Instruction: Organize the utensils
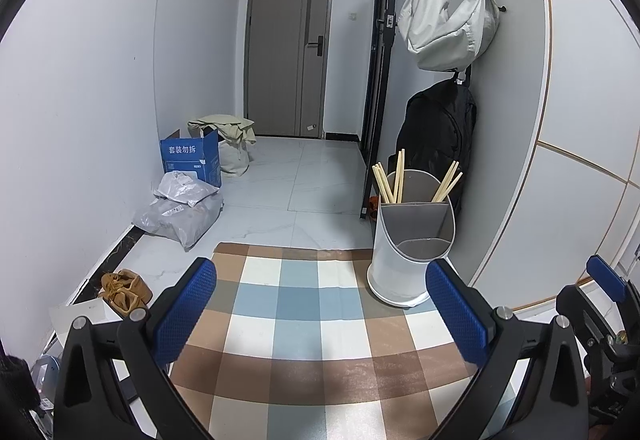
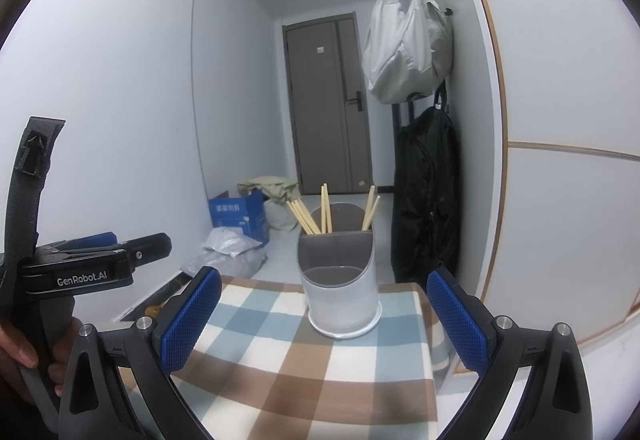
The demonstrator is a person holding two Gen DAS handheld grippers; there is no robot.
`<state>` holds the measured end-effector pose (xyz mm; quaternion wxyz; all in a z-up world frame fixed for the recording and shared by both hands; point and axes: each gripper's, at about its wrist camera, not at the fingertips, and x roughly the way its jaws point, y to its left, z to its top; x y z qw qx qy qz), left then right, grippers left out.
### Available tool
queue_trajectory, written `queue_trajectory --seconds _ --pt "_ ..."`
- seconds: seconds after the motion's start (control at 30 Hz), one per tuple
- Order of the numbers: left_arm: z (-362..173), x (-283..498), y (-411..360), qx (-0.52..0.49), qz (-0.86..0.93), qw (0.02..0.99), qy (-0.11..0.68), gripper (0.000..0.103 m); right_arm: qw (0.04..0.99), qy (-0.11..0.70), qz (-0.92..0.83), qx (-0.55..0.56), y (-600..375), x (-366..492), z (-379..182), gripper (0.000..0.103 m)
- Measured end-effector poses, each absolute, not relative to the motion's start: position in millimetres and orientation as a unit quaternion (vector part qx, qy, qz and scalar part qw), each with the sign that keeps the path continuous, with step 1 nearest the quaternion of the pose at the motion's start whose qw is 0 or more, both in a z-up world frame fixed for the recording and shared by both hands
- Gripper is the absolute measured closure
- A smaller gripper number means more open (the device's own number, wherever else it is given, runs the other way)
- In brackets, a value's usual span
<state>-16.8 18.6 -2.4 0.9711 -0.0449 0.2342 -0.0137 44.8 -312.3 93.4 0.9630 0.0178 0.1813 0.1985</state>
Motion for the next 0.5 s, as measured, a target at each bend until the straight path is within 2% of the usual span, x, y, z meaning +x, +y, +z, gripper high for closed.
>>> queue_trajectory --seconds 0.5 --pt "-0.4 -17.6 16.8 -0.041 -0.011 0.974 0.224 0.001 0.963 0.182 0.198 0.018 -312.4 45.4 91.8 0.0"
